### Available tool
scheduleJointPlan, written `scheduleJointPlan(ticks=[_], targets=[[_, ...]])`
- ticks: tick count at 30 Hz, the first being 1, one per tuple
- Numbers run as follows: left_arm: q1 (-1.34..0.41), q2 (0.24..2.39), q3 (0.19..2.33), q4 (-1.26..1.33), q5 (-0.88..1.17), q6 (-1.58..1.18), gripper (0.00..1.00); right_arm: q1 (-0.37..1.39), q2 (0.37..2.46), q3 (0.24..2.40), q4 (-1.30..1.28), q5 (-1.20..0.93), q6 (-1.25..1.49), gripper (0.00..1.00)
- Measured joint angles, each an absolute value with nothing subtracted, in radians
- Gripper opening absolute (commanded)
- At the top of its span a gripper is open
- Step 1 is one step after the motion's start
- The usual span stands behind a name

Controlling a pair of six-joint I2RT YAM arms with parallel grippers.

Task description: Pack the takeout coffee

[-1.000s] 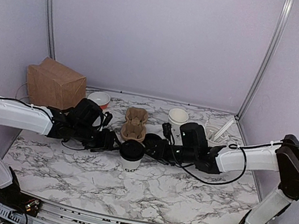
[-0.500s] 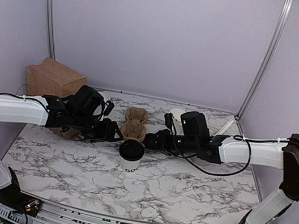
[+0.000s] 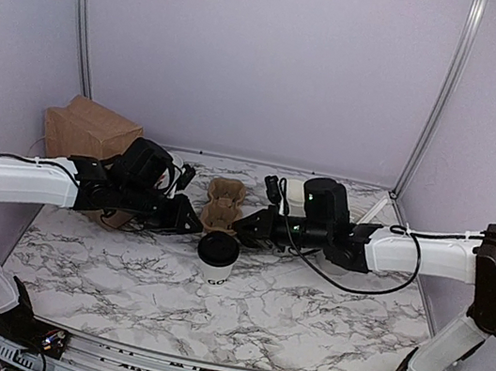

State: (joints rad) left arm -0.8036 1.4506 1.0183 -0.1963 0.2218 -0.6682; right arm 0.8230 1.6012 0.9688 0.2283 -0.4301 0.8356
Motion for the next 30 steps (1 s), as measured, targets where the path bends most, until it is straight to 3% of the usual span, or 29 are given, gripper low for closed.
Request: scheduleJointPlan(ticks=[11,30], targets=[[-0.823,1.493,1.018,-0.108,0.276,-0.687,0.00,0.860,1.639,0.968,0.337,-0.488,0.891,0.00],[-0.849,1.544,0.973,-0.027,0.313,-0.695,0.00,0.822,1.641,0.968,0.382,-0.491,0.909,0.00]])
